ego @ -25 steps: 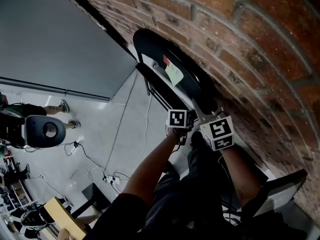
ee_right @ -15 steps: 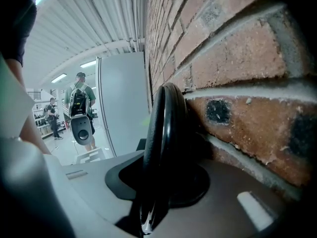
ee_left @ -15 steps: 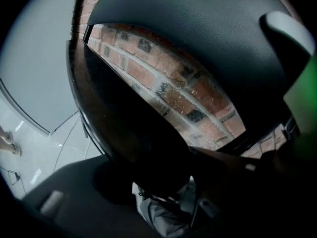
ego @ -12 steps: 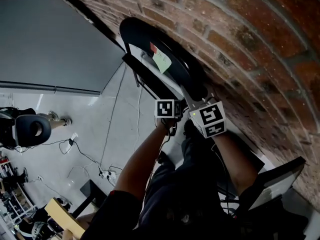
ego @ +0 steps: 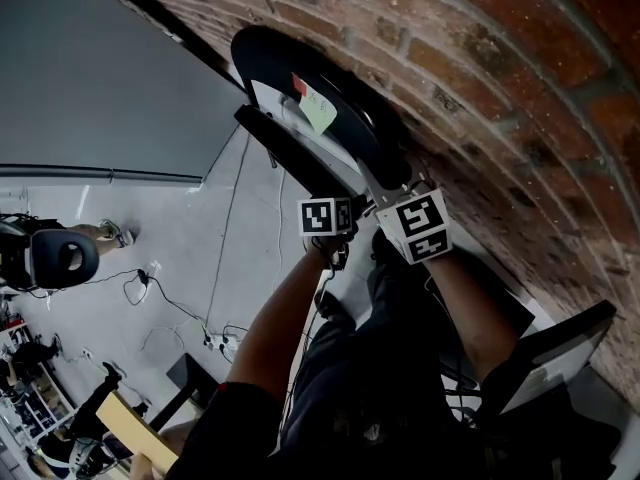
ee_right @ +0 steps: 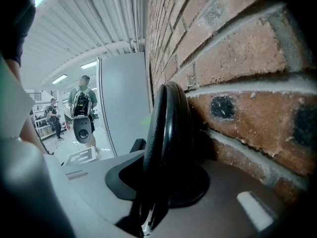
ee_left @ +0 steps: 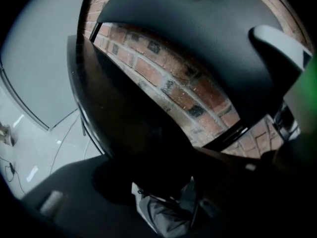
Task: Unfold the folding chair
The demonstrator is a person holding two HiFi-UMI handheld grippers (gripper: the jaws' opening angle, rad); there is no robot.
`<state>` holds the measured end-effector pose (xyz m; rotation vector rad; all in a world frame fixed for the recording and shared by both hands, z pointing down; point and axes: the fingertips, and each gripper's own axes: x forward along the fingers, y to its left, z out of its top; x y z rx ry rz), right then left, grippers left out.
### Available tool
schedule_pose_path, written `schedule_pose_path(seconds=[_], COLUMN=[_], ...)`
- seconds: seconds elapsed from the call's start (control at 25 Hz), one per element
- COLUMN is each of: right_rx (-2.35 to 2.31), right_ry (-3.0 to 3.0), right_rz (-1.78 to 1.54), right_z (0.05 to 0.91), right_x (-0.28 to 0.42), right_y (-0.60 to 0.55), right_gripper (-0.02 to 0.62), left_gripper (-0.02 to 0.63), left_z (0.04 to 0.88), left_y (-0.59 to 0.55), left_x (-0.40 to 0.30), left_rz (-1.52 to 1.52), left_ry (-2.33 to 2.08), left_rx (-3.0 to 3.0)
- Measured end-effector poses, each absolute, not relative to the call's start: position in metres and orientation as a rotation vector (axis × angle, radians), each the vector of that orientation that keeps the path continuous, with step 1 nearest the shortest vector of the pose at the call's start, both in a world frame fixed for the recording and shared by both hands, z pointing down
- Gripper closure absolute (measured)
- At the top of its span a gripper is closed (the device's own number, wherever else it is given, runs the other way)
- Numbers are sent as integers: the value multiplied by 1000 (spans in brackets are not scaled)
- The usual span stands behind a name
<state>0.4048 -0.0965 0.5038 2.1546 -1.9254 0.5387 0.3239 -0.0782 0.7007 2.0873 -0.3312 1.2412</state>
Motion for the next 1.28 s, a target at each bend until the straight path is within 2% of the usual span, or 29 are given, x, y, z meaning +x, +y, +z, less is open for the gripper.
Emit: schedule_pose_path(seconds=[0.68, 1.16, 1.28], right_rx=[2155, 2154, 2149], right_ry=[-1927, -1906, -1899], right_rz=[521, 611, 636], right_z=[508, 516, 520], right_x=[404, 400, 398], right_y=[-97, -100, -100], right_gripper=[500, 489, 488], left_gripper=[275, 277, 295], left_z=[702, 710, 713], left_y=[-81, -84, -84], left_x=[303, 233, 220], left_rz=[1193, 1207, 1164], left_ry=[-345, -381, -376], left_rx=[2043, 1968, 1955])
